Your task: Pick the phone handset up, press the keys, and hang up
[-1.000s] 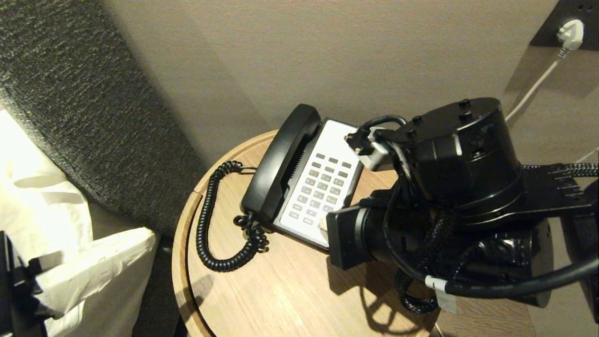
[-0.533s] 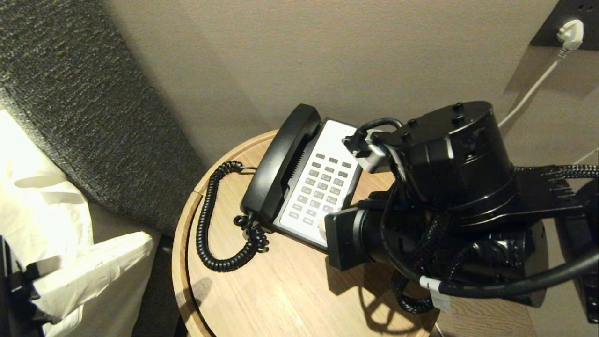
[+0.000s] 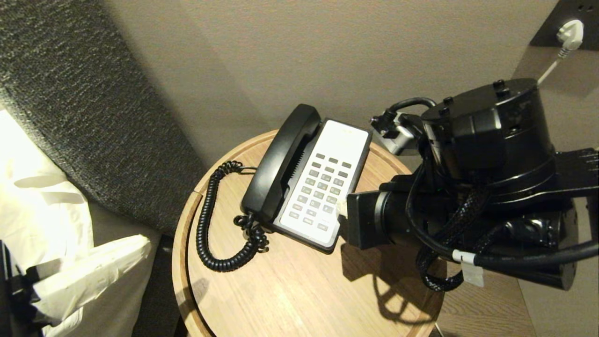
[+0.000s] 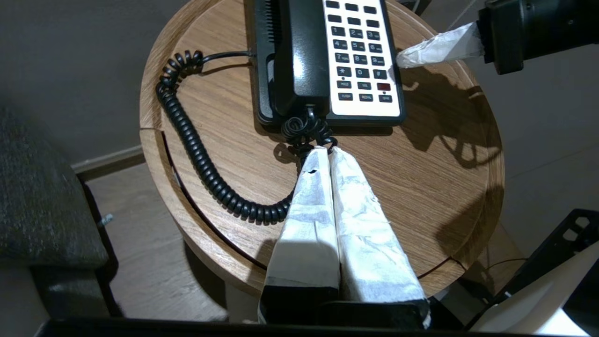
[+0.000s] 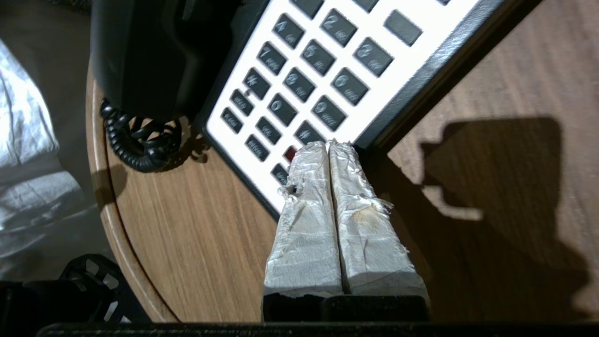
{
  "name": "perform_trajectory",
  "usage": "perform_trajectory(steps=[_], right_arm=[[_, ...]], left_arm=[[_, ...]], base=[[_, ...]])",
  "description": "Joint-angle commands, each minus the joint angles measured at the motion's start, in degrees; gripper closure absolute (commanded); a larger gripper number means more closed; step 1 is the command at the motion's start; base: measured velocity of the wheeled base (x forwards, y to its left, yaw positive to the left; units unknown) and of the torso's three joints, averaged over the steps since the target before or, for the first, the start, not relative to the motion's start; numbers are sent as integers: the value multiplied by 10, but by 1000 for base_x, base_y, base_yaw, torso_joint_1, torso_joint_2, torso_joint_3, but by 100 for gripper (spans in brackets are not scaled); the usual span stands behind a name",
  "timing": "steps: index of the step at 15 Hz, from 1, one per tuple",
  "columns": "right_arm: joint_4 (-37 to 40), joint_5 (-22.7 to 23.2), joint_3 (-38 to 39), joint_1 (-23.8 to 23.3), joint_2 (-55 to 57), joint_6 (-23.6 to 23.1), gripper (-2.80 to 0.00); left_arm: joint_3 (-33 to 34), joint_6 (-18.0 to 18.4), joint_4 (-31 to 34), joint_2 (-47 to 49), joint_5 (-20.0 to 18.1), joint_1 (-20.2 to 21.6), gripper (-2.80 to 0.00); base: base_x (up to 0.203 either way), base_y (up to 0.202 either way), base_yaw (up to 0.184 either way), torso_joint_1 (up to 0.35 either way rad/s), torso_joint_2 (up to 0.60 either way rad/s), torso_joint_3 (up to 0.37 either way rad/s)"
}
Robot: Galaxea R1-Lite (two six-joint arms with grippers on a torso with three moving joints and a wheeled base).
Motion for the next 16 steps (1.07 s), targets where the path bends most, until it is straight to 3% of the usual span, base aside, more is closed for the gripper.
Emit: perform_trajectory(steps=[1, 4, 6, 9, 14, 16], right_arm=[[-1, -2, 1, -1, -10, 2, 0], [0, -7, 2, -4, -16, 2, 0], [0, -15, 2, -9, -21, 2, 0], [2, -18, 2, -18, -37, 1, 0], [2, -42, 14, -21, -61, 3, 0], [0, -57, 21, -21, -71, 7, 0]], left_arm=[[2, -21, 1, -2, 5, 8, 0], [-6, -76, 30, -17, 13, 62, 0], [-1, -86, 52, -34, 43, 116, 0], [36, -93, 63, -85, 63, 221, 0], [104, -104, 67, -169, 85, 436, 0], [138, -111, 69, -214, 86, 483, 0]], base=[[0, 0, 0, 0, 0, 0], [0, 0, 0, 0, 0, 0], [0, 0, 0, 0, 0, 0], [0, 0, 0, 0, 0, 0], [0, 0, 0, 0, 0, 0], [0, 0, 0, 0, 0, 0]])
